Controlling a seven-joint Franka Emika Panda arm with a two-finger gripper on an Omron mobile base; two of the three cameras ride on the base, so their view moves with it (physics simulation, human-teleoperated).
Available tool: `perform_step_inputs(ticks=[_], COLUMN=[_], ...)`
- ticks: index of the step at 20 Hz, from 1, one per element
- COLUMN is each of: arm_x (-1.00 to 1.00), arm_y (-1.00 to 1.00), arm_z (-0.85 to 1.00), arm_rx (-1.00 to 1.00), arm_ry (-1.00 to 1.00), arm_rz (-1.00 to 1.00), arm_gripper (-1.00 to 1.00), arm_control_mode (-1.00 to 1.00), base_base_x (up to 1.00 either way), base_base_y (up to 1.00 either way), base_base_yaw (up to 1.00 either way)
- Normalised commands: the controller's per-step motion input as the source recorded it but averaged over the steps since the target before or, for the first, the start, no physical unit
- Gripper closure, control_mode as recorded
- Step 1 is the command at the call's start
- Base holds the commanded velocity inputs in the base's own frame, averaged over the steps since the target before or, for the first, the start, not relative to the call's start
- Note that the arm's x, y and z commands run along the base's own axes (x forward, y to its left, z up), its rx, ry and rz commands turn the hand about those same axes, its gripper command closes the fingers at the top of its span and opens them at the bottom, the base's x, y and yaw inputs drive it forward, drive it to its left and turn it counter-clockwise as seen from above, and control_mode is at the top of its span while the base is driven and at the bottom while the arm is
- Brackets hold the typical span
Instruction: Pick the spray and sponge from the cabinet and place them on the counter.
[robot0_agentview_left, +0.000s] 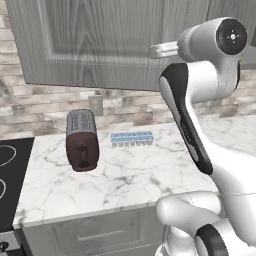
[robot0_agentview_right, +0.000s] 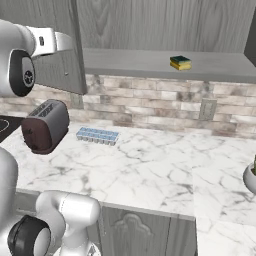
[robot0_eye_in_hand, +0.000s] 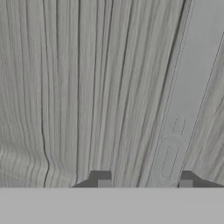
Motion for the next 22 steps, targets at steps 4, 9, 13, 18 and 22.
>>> perform_step_inputs(ticks=[4, 9, 13, 18, 22], arm_x=[-0.34, -0.32, -0.28, -0.2, -0.18], arm_y=[1.0, 1.0, 0.97, 0.93, 0.84], arm_z=[-0.62, -0.6, -0.59, -0.63, -0.63], arm_rx=[0.0, 0.0, 0.0, 0.0, 0.0], arm_ry=[0.0, 0.0, 0.0, 0.0, 0.0], arm_rz=[0.0, 0.0, 0.0, -0.01, -0.02], arm_gripper=[1.0, 1.0, 1.0, 1.0, 1.0], arm_control_mode=[-1.0, -1.0, -1.0, -1.0, -1.0], base_base_x=[0.0, 0.0, 0.0, 0.0, 0.0], base_base_y=[0.0, 0.0, 0.0, 0.0, 0.0], base_base_yaw=[0.0, 0.0, 0.0, 0.0, 0.0])
